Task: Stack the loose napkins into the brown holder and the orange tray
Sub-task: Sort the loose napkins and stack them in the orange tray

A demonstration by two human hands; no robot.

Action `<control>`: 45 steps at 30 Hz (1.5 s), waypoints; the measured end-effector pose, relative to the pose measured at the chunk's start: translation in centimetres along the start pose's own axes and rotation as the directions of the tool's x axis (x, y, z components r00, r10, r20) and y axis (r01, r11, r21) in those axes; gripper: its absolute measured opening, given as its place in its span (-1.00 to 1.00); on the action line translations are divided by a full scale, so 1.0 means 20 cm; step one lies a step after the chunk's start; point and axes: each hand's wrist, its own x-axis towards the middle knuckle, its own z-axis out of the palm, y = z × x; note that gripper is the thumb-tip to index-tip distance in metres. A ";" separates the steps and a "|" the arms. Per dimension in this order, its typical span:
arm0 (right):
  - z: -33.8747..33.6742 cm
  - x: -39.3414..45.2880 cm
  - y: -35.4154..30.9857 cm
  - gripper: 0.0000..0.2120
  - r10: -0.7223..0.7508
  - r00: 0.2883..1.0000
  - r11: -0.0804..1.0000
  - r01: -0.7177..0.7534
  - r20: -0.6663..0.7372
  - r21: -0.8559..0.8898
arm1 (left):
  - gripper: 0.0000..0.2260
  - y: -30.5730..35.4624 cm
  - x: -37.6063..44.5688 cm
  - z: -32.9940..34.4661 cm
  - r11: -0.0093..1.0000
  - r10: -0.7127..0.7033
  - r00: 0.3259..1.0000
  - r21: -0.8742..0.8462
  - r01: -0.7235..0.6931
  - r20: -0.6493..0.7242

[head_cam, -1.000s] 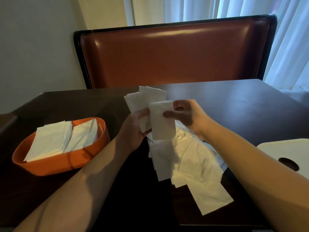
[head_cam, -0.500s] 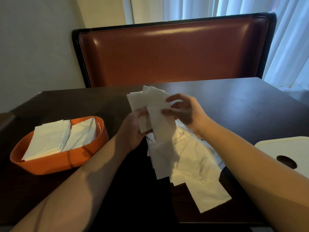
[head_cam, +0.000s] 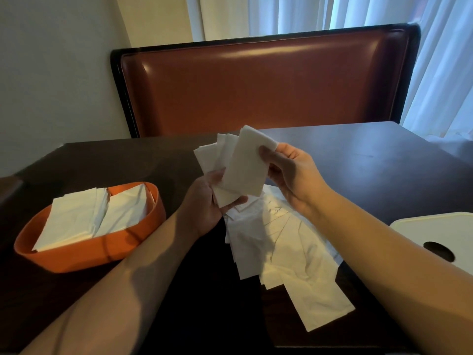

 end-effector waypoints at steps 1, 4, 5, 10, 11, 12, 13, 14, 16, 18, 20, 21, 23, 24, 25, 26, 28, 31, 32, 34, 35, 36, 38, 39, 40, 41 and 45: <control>0.01 0.00 0.02 -0.83 0.002 1.000 1.000 -0.002 -0.018 0.022 | -0.81 -0.01 -0.01 0.00 0.997 0.015 0.998 0.071 -0.019 0.053; 0.02 0.02 0.06 -0.78 0.002 0.997 1.000 -0.001 -0.081 0.018 | -0.83 -0.01 -0.03 0.00 0.987 -0.024 0.988 0.162 -0.001 0.151; 0.02 0.02 0.07 -0.80 -0.005 0.994 1.000 0.005 -0.106 0.003 | -0.82 0.00 -0.04 0.00 0.990 -0.047 0.987 0.139 0.025 0.154; -0.02 0.00 0.01 -0.82 -0.086 0.977 0.995 0.074 -0.193 -0.069 | -0.78 0.02 -0.02 0.02 0.983 -0.161 0.971 -0.063 0.174 0.175; -0.02 0.00 -0.02 -0.78 -0.064 0.985 0.997 0.057 -0.158 -0.047 | -0.75 0.01 -0.01 0.01 0.984 -0.155 0.977 -0.065 0.166 0.144; -0.02 -0.01 -0.04 -0.74 -0.020 0.997 1.000 0.020 -0.081 0.001 | -0.73 0.02 0.00 0.01 0.984 -0.150 0.982 -0.078 0.159 0.116; -0.01 -0.02 -0.06 -0.71 0.028 0.999 0.998 -0.029 0.027 0.054 | -0.73 0.01 0.00 0.00 0.984 -0.142 0.986 -0.094 0.150 0.084; -0.01 -0.02 -0.07 -0.68 0.058 0.990 0.994 -0.068 0.125 0.080 | -0.74 0.02 0.00 0.00 0.984 -0.134 0.989 -0.111 0.140 0.058; 0.01 -0.03 -0.07 -0.69 0.057 0.979 0.996 -0.069 0.197 0.054 | -0.78 0.02 0.00 0.00 0.985 -0.116 0.993 -0.127 0.120 0.035; 0.03 -0.03 -0.03 -0.77 0.006 0.993 0.999 -0.001 0.118 -0.047 | -0.79 0.02 -0.01 0.01 0.986 -0.114 0.992 -0.112 0.120 0.063; 0.03 -0.01 0.01 -0.87 -0.069 0.997 0.983 0.074 0.031 -0.170 | -0.77 0.02 -0.02 0.01 0.993 -0.116 0.989 -0.023 0.119 0.096; 0.04 0.00 0.03 -0.88 -0.095 0.995 0.971 0.094 0.006 -0.218 | -0.73 0.02 -0.03 0.02 0.991 -0.134 0.983 -0.013 0.137 0.129; 0.04 0.01 0.06 -0.85 -0.130 0.991 0.954 0.118 -0.026 -0.276 | -0.61 0.02 -0.03 0.02 0.985 -0.160 0.969 -0.032 0.169 0.188; 0.04 0.01 0.06 -0.85 -0.144 0.989 0.950 0.127 -0.038 -0.285 | -0.54 0.01 -0.02 0.02 0.984 -0.159 0.964 -0.045 0.173 0.214; 0.04 0.01 0.07 -0.86 -0.155 0.987 0.950 0.136 -0.045 -0.283 | -0.46 0.00 -0.01 0.01 0.982 -0.166 0.958 -0.047 0.182 0.232; 0.05 0.00 0.07 -0.86 -0.165 0.985 0.949 0.144 -0.053 -0.281 | -0.39 0.00 -0.01 0.01 0.980 -0.178 0.952 -0.046 0.195 0.250; 0.05 0.00 0.07 -0.85 -0.180 0.981 0.946 0.151 -0.076 -0.287 | -0.32 -0.02 0.00 0.01 0.974 -0.200 0.940 -0.046 0.221 0.277; 0.05 0.00 0.07 -0.87 -0.180 0.978 0.937 0.138 -0.105 -0.322 | -0.40 -0.02 0.00 0.02 0.978 -0.192 0.948 -0.035 0.207 0.255; 0.05 0.01 0.07 -0.89 -0.185 0.977 0.930 0.139 -0.109 -0.341 | -0.45 -0.02 0.00 0.03 0.979 -0.187 0.953 -0.037 0.202 0.240; 0.05 0.01 0.07 -0.91 -0.213 0.971 0.917 0.158 -0.113 -0.367 | -0.52 -0.01 0.00 0.02 0.981 -0.177 0.961 -0.044 0.191 0.213; 0.05 0.01 0.06 -0.91 -0.231 0.966 0.912 0.174 -0.114 -0.372 | -0.52 -0.01 0.00 0.02 0.981 -0.171 0.963 -0.052 0.186 0.207; 0.06 0.00 0.04 -0.91 -0.246 0.963 0.910 0.189 -0.113 -0.370 | -0.52 -0.01 0.00 0.02 0.981 -0.167 0.964 -0.061 0.183 0.207; 0.05 -0.01 0.02 -0.91 -0.237 0.969 0.916 0.196 -0.076 -0.351 | -0.51 -0.01 0.00 0.01 0.983 -0.157 0.967 -0.065 0.173 0.201; 0.05 -0.01 0.00 -0.93 -0.195 0.980 0.929 0.175 -0.029 -0.327 | -0.51 -0.01 0.00 0.01 0.984 -0.154 0.969 -0.058 0.168 0.193; 0.04 -0.02 -0.01 -0.98 -0.134 0.990 0.948 0.139 0.036 -0.286 | -0.52 -0.01 0.00 0.00 0.985 -0.154 0.970 -0.051 0.167 0.187; 0.03 -0.02 -0.02 -0.98 -0.076 0.993 0.968 0.096 0.093 -0.234 | -0.51 -0.01 0.00 0.00 0.985 -0.156 0.969 -0.048 0.168 0.191; 0.02 -0.03 -0.03 -0.85 -0.082 0.993 0.964 0.102 0.089 -0.247 | -0.43 -0.01 0.00 0.00 0.972 -0.189 0.936 -0.079 0.221 0.297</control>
